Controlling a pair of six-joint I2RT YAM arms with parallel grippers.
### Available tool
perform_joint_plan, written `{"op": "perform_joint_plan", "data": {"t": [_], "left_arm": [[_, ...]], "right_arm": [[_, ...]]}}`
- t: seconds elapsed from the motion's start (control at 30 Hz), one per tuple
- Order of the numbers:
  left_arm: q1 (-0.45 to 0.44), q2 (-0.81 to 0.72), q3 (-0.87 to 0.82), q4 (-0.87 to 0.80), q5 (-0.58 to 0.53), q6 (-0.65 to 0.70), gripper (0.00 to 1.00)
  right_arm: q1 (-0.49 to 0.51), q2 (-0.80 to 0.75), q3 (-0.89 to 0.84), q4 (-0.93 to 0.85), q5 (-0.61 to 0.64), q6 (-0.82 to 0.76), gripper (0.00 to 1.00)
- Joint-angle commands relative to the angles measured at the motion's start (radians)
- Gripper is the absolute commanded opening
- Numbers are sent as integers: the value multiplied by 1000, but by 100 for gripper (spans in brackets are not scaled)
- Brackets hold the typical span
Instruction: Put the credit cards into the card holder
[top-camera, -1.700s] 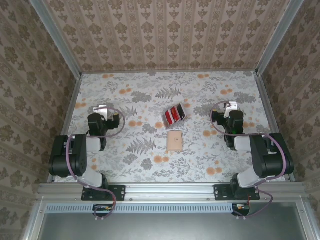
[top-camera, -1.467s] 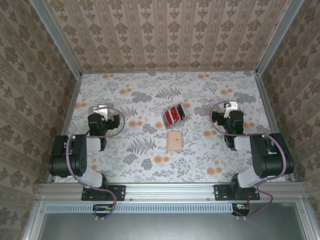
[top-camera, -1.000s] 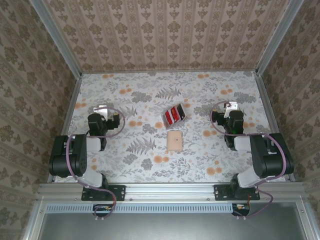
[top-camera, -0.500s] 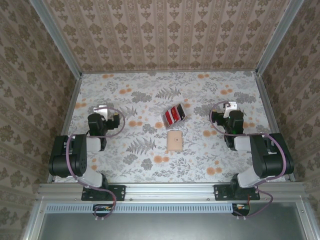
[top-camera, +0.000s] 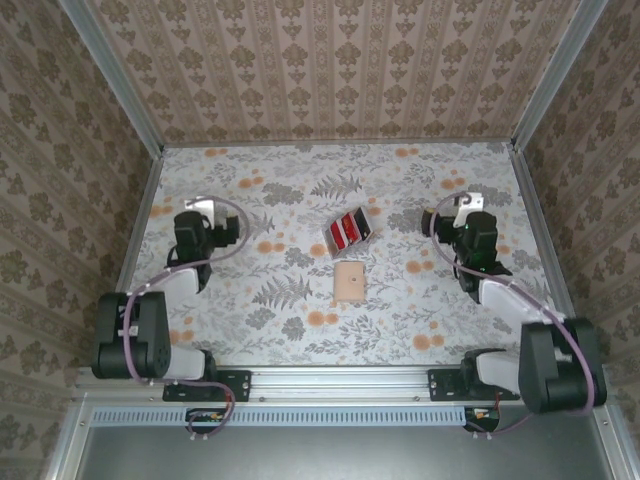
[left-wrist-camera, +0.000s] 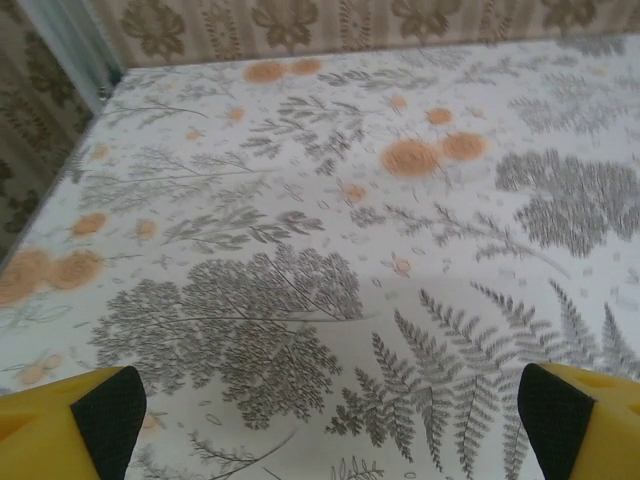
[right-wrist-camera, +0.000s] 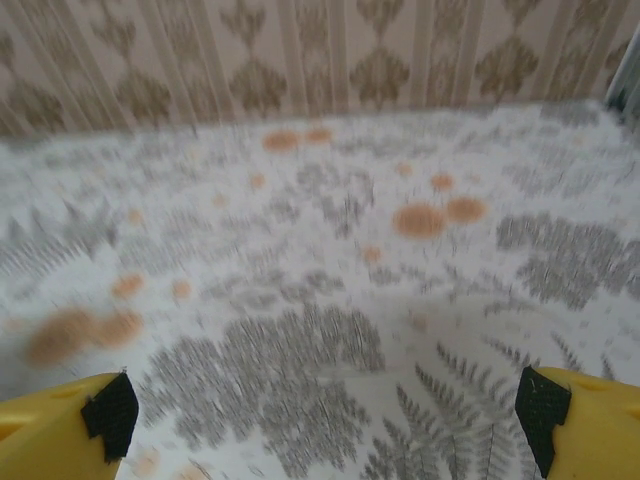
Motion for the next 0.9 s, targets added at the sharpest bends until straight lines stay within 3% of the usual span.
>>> {"op": "perform_joint_plan", "data": {"t": [0.0, 0.13, 0.23, 0.3, 0.43, 0.67, 0.87], "left_arm": [[10, -55, 109, -286, -42, -127, 100], [26, -48, 174, -347, 147, -193, 100], [28, -44, 159, -278, 269, -291, 100], [31, -28, 158, -261, 299, -394, 100], [45, 39, 207, -285, 396, -405, 100], [16, 106, 245, -309, 411, -444, 100], [-99, 156, 243, -278, 420, -434, 100]], "right_arm": [[-1, -99, 85, -297, 6, 196, 100], [-4, -119, 130, -398, -126, 249, 100], [-3, -112, 145, -451, -197, 303, 100], [2, -111, 143, -476, -241, 324, 100], [40, -119, 113, -494, -265, 359, 100], [214, -50, 97, -539, -169, 352, 100], [347, 107, 206, -611, -108, 327, 99]]}}
